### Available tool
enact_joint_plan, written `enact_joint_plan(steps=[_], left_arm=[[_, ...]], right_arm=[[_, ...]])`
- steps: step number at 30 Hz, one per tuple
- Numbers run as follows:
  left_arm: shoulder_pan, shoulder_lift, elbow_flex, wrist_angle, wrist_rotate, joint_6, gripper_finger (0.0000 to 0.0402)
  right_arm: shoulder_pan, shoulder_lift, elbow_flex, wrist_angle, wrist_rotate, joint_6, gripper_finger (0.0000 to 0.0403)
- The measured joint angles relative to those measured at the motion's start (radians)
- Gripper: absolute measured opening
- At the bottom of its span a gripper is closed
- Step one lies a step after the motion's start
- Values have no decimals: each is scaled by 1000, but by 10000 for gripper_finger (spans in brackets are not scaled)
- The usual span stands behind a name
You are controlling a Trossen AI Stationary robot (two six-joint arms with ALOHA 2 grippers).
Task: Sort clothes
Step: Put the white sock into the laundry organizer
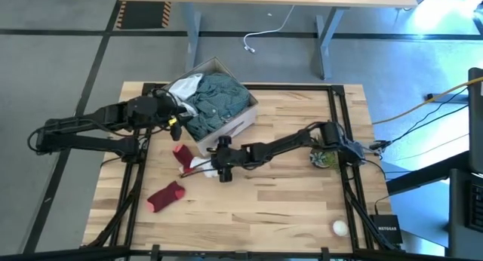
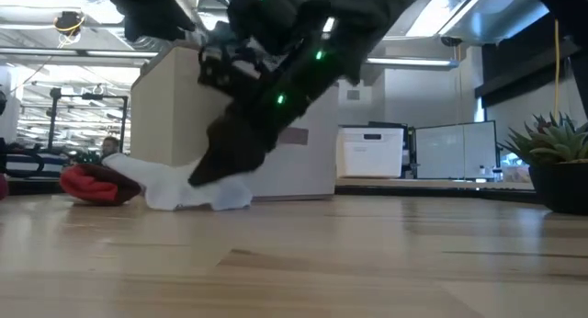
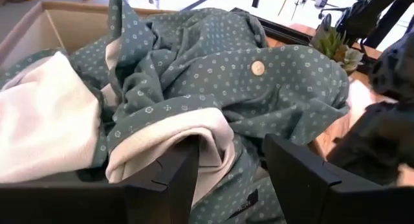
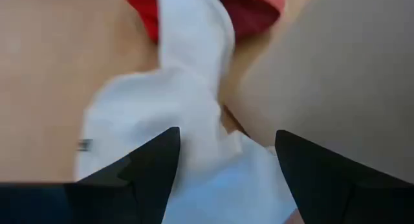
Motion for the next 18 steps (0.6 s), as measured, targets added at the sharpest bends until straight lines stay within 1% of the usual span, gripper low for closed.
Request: enact_joint_plan(steps=[5,9,12,14,17,18], left_arm=[[0,22,0,-7,-2,-18,171],[0,36,0,-9,-2,-21,171],[0,40,0,-5,-2,-24,171],[0,40,0,-7,-2,-25,171],[0,41,0,-6,-2,-25,171],[0,41,0,-7,-2,-23,171]], right_arm=[[-27,43,7,-35,-22,0,256],[-42,44,13,-107,-84,1,219],[-45,43,12,-137,-97,1,167],[-43,43,12,-144,-105,-1,119],[-31,44,34,-188,-90,-33,34],[-24,45,46,-214,-73,-55,22]])
